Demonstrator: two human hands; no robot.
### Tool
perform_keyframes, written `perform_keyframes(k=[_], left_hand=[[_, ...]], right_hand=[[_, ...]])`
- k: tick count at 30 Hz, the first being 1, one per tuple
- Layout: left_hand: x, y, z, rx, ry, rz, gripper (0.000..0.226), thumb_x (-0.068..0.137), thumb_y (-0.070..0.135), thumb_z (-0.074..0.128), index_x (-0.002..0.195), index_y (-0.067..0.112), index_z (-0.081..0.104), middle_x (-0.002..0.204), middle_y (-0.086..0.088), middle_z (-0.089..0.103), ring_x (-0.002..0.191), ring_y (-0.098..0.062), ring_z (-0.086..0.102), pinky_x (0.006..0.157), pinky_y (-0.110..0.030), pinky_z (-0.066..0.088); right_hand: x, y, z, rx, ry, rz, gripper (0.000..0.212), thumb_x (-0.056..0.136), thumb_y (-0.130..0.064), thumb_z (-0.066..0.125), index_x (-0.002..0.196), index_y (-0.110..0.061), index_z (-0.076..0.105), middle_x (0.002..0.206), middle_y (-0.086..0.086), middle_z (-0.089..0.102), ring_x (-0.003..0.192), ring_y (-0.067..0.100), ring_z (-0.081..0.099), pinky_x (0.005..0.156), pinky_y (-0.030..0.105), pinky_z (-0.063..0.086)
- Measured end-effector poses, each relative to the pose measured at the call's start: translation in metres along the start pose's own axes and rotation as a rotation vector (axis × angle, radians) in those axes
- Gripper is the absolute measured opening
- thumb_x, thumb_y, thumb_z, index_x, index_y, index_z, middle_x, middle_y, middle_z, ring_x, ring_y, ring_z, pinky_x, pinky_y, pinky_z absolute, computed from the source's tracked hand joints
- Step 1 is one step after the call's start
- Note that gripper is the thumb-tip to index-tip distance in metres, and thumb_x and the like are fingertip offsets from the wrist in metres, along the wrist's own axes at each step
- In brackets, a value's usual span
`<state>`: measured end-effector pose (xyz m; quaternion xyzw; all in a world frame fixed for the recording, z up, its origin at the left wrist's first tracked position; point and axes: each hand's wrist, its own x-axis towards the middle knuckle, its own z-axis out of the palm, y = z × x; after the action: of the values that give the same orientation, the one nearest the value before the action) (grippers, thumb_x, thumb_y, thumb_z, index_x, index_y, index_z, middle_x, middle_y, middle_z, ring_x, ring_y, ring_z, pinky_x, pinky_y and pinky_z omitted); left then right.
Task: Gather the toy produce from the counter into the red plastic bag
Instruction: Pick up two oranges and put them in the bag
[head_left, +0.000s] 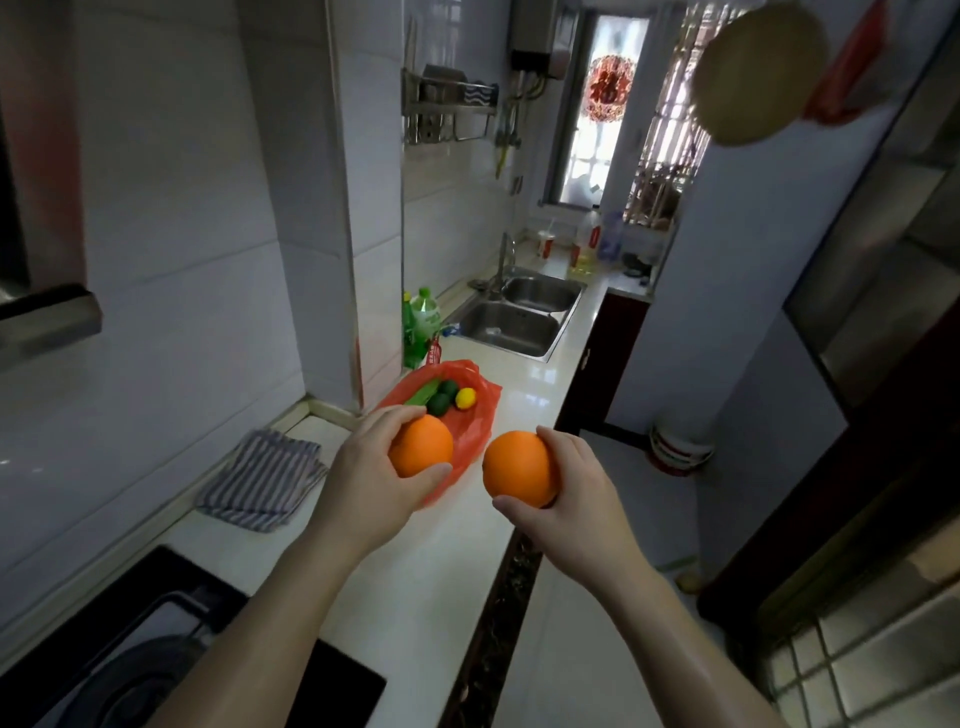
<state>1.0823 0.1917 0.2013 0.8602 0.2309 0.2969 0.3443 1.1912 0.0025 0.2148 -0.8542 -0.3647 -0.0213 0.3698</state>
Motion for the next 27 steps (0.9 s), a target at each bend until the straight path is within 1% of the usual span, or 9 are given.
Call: perform_keyframes(k=[6, 12, 17, 21, 25, 27], left_hand=[[0.041, 0.003, 0.046, 0.050, 0.019, -0.042, 0.068, 0.074, 0.045, 0.078, 0.133, 0.038, 0.045, 0.137, 0.010, 0.047, 0.117, -0.016, 0.050, 0.091, -0.044, 0.053], [0.085, 0.018, 0.093, 0.053, 0.107, -0.072, 0.061, 0.071, 0.042, 0.080, 0.125, 0.040, 0.051, 0.122, 0.020, 0.047, 0.110, -0.011, 0.051, 0.089, -0.037, 0.050], [0.119, 0.028, 0.121, 0.068, 0.141, -0.113, 0.062, 0.070, 0.045, 0.079, 0.125, 0.042, 0.051, 0.128, 0.018, 0.051, 0.111, -0.009, 0.051, 0.093, -0.040, 0.050], [0.144, 0.019, 0.135, 0.055, 0.176, -0.134, 0.061, 0.069, 0.044, 0.080, 0.123, 0.040, 0.053, 0.124, 0.016, 0.053, 0.109, -0.009, 0.053, 0.092, -0.042, 0.051], [0.171, 0.000, 0.145, 0.061, 0.204, -0.177, 0.062, 0.069, 0.047, 0.079, 0.125, 0.040, 0.052, 0.124, 0.015, 0.052, 0.110, -0.012, 0.054, 0.091, -0.043, 0.051], [0.185, -0.015, 0.151, 0.052, 0.231, -0.196, 0.063, 0.069, 0.049, 0.078, 0.125, 0.041, 0.052, 0.124, 0.014, 0.052, 0.110, -0.012, 0.054, 0.091, -0.044, 0.052]], right_hand=[[0.057, 0.053, 0.000, 0.008, -0.022, -0.023, 0.085, 0.069, -0.055, 0.074, 0.139, -0.030, 0.034, 0.135, -0.011, 0.040, 0.115, 0.010, 0.044, 0.089, 0.024, 0.041], [0.124, 0.104, -0.014, 0.069, -0.056, -0.085, 0.085, 0.067, -0.051, 0.077, 0.138, -0.028, 0.036, 0.130, -0.011, 0.041, 0.112, 0.010, 0.046, 0.088, 0.024, 0.040], [0.174, 0.133, -0.023, 0.076, -0.092, -0.130, 0.083, 0.067, -0.052, 0.077, 0.136, -0.030, 0.037, 0.129, -0.011, 0.043, 0.109, 0.009, 0.046, 0.086, 0.024, 0.041], [0.208, 0.149, -0.016, 0.105, -0.125, -0.154, 0.083, 0.067, -0.050, 0.077, 0.137, -0.027, 0.038, 0.129, -0.010, 0.043, 0.113, 0.011, 0.046, 0.091, 0.028, 0.042], [0.245, 0.158, 0.001, 0.097, -0.181, -0.189, 0.082, 0.067, -0.049, 0.077, 0.136, -0.029, 0.038, 0.129, -0.010, 0.044, 0.114, 0.010, 0.045, 0.092, 0.026, 0.040], [0.265, 0.161, 0.013, 0.083, -0.208, -0.222, 0.083, 0.067, -0.050, 0.078, 0.137, -0.029, 0.037, 0.130, -0.010, 0.043, 0.115, 0.010, 0.044, 0.093, 0.027, 0.041]])
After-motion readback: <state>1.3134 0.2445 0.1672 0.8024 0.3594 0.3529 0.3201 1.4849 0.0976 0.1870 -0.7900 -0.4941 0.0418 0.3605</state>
